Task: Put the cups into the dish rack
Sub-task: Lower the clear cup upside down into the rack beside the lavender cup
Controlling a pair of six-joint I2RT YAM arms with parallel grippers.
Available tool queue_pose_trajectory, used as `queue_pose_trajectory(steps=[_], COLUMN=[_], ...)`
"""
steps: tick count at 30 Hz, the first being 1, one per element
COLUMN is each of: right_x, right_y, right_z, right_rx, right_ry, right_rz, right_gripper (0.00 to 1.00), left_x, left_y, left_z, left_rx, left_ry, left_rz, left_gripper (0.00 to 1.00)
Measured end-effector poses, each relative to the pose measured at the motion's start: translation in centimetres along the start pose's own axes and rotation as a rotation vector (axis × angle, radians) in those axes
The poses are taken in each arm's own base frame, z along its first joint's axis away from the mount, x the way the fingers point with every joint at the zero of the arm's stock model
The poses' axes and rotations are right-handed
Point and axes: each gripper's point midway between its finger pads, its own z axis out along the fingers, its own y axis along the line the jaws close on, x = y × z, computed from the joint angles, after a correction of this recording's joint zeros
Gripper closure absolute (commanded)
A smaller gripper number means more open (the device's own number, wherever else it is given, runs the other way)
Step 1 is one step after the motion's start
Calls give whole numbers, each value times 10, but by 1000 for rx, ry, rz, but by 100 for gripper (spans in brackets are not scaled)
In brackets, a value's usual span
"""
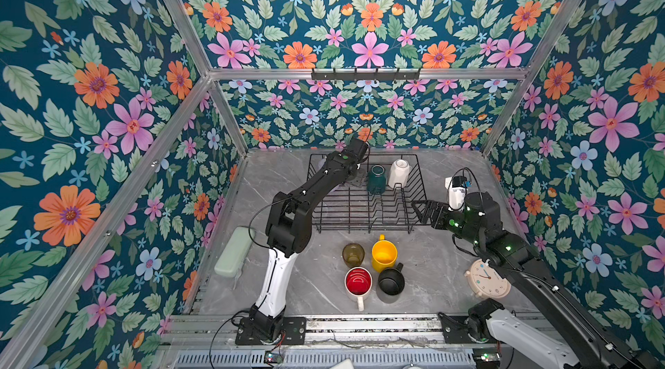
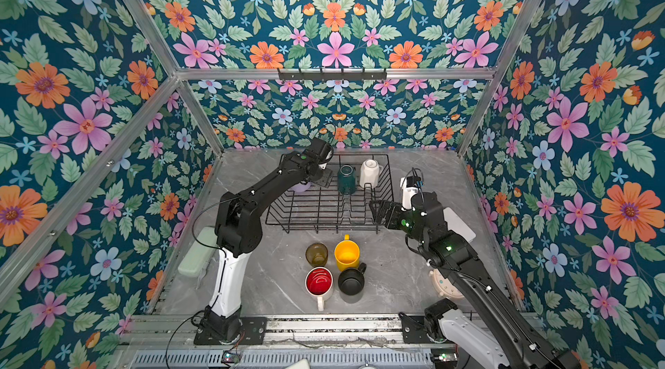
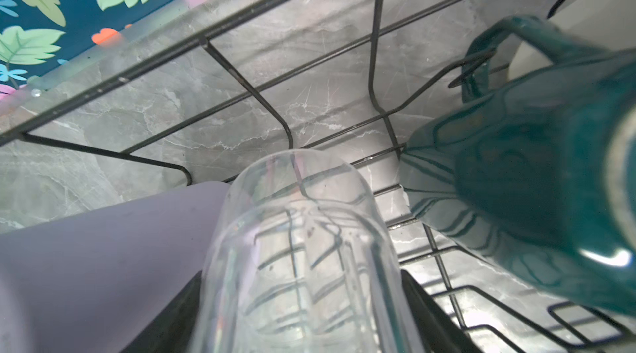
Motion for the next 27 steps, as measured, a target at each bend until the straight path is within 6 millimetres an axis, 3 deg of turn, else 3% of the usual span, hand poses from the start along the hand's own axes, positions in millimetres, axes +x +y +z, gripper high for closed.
queue_pose_trajectory(steps=[4, 9, 13, 16, 20, 23, 27], right_x=[-2, -1, 0, 0, 0, 0, 1], right_y=[2, 0, -1, -1, -1, -1, -2], right_z=[-2, -1, 1, 1, 1, 1, 1], right_rx=[-3, 6, 11, 10, 10, 10, 12], right_ry=[-4, 4, 11, 10, 10, 10, 12], right_rz=[1, 2, 0, -1, -1, -4, -3], right_gripper=[1, 1, 1, 1, 1, 1, 1], left_x=[3, 6, 8, 7, 6, 7, 7], left_y=[-3, -6, -6, -5, -4, -4, -4], left_z=[15, 25, 31, 32, 33, 33, 33], left_rx=[-1, -2, -2, 2, 2, 2, 1], left_ry=[16, 30, 37, 35, 35, 36, 36], left_rz=[-2, -12, -19, -24, -37, -42, -43], left_gripper=[100, 92, 72, 51, 32, 21, 17])
